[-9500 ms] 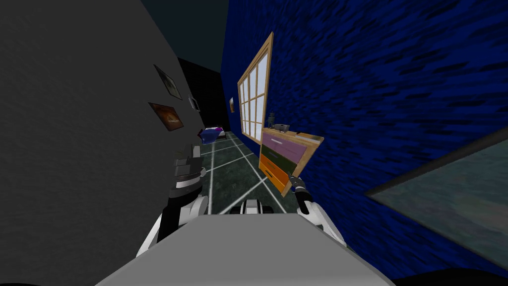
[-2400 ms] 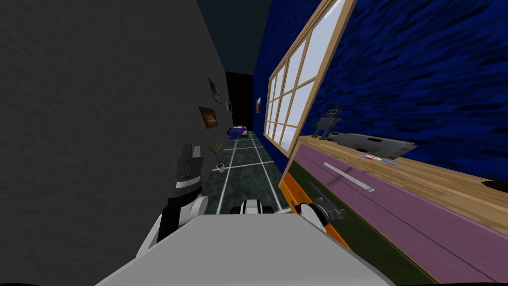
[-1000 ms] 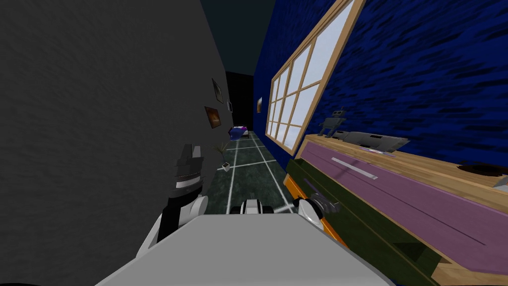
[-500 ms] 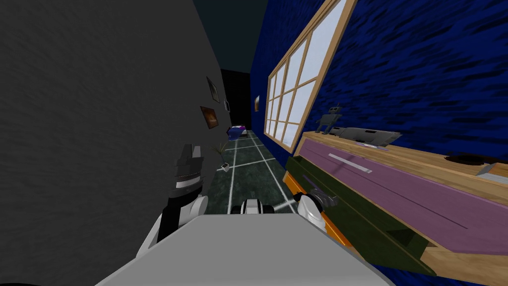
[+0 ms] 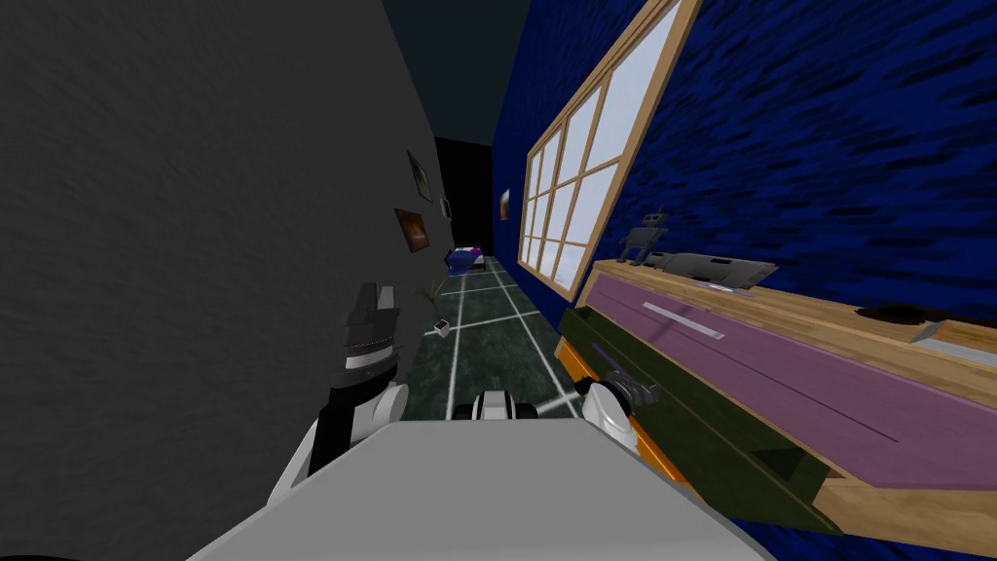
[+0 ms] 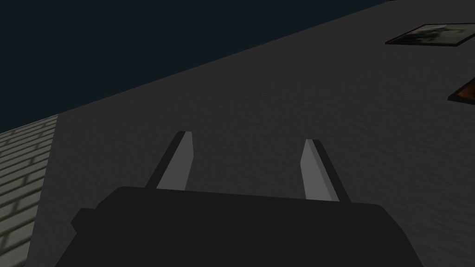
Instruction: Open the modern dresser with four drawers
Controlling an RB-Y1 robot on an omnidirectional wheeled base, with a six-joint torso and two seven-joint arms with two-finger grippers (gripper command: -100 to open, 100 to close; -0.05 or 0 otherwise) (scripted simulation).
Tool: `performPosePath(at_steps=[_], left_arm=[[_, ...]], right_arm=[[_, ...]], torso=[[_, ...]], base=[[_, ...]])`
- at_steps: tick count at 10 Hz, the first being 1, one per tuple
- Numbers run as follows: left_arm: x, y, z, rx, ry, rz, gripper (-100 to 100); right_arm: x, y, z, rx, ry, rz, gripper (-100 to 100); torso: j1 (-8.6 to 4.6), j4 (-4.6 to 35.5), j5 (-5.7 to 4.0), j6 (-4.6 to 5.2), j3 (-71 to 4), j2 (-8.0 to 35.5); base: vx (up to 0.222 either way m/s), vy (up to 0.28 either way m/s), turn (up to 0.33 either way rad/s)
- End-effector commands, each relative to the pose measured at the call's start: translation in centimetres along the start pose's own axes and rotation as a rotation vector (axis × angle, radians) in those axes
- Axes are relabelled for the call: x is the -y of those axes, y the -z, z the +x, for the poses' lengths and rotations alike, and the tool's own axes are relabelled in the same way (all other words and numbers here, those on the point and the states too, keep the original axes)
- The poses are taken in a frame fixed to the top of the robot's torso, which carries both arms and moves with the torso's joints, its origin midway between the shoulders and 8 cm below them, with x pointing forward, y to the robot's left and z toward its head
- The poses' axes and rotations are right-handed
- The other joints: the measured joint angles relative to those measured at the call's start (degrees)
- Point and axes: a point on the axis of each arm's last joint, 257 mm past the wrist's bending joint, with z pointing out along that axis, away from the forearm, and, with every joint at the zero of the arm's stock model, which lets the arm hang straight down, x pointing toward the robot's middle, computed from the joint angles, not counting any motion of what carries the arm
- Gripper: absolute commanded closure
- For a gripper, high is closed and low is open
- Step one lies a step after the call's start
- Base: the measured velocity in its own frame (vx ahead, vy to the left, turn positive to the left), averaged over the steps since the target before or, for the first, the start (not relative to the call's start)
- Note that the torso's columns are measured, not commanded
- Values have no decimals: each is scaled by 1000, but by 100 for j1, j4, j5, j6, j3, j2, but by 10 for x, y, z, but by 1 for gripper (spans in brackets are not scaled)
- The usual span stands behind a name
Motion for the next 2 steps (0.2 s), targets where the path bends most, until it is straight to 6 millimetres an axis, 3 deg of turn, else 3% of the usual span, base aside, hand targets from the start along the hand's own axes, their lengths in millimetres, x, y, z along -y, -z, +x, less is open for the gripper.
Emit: performPosePath(at_steps=[1, 2], left_arm=[[0, 0, 0, 0, 0, 0, 0], [0, 0, 0, 0, 0, 0, 0]], right_arm=[[-1, 1, 2, -4, 1, -3, 0], [-2, 1, 4, -6, 3, -6, 0]], torso=[[-8, -4, -8, -1, -1, -5], [-15, -7, -15, -2, -2, -10]], base=[[0, 0, 0], [0, 0, 0]])
